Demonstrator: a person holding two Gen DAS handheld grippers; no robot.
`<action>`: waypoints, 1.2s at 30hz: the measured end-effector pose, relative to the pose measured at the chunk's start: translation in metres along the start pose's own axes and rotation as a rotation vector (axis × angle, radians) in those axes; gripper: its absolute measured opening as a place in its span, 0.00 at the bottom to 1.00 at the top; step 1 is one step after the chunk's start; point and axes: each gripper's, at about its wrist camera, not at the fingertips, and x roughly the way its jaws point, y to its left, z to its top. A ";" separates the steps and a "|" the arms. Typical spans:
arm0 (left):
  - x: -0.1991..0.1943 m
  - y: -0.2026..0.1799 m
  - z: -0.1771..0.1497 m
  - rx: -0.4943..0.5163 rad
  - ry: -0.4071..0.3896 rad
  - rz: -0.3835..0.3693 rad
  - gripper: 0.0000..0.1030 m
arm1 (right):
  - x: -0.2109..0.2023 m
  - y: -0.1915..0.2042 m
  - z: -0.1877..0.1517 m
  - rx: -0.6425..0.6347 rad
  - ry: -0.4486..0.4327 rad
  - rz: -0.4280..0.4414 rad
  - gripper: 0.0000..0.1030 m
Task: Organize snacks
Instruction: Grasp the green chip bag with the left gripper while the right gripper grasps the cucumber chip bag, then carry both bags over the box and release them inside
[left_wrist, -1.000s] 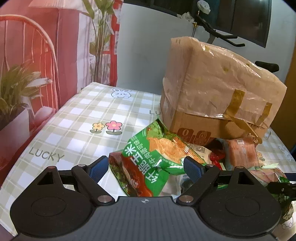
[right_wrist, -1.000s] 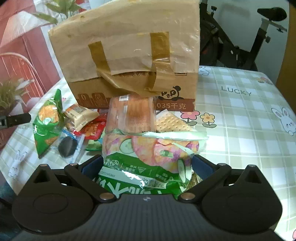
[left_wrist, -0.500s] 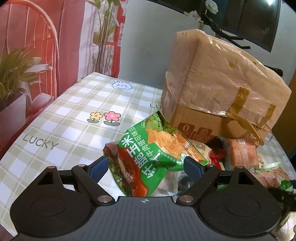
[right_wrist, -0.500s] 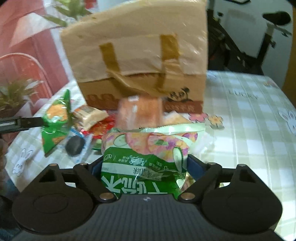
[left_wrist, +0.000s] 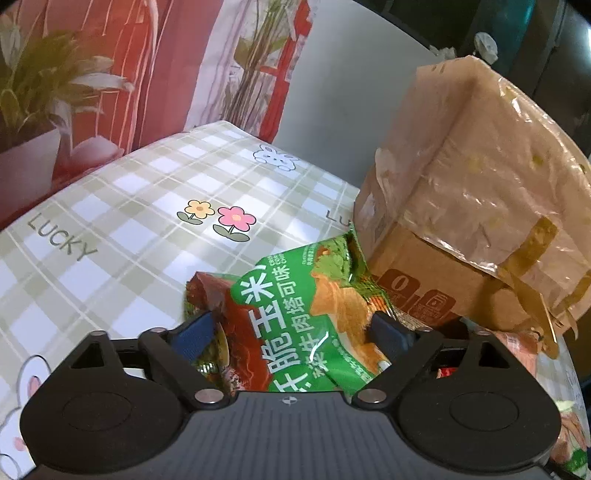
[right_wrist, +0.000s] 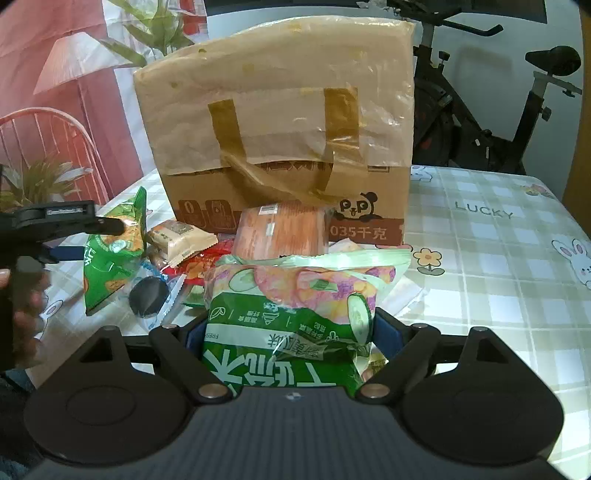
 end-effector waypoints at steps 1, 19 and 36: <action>0.002 0.000 -0.002 -0.004 -0.009 0.000 0.95 | 0.000 0.000 0.000 0.002 0.000 0.001 0.84; -0.067 -0.012 -0.026 0.099 -0.187 0.027 0.75 | -0.015 0.005 -0.003 -0.016 -0.109 0.011 0.84; -0.093 -0.033 -0.025 0.221 -0.272 0.025 0.75 | -0.026 0.012 0.005 -0.079 -0.175 0.008 0.84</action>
